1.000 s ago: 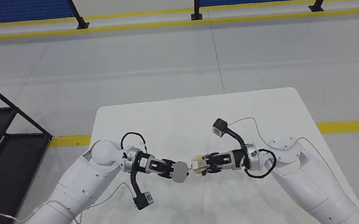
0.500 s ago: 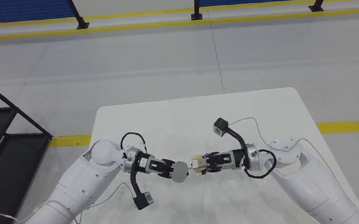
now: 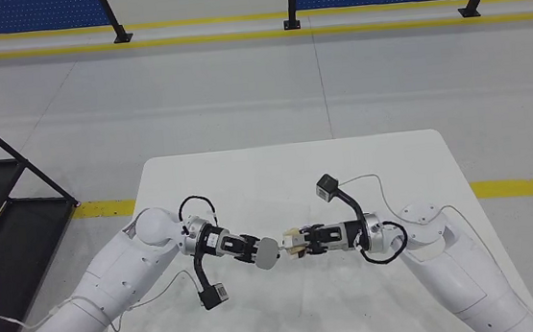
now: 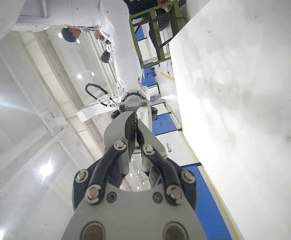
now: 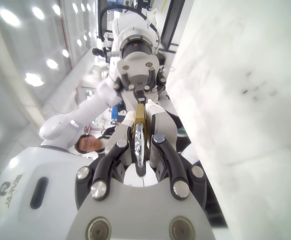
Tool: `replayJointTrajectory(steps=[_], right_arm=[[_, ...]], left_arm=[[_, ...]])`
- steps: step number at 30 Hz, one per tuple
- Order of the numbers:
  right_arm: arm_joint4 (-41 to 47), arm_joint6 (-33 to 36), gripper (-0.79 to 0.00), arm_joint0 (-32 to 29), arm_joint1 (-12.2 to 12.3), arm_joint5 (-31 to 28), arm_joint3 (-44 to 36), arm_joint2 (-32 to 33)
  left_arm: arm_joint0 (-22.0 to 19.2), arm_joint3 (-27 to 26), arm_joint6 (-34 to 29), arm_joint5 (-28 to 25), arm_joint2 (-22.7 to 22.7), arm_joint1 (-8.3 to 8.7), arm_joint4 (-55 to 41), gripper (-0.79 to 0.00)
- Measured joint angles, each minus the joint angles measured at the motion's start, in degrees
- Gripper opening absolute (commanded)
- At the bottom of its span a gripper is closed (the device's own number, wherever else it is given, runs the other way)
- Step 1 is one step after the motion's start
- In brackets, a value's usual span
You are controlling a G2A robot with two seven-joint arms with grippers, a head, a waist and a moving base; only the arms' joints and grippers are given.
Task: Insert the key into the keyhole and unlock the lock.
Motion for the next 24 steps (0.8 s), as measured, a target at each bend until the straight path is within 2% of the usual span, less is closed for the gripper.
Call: replayJointTrajectory(steps=[24], right_arm=[[-0.6, 0.2, -0.785, 0.4, -0.1, 0.1, 0.2, -0.6]], left_arm=[[-0.4, 0.8, -0.2, 0.2, 0.4, -0.18, -0.3, -0.785]])
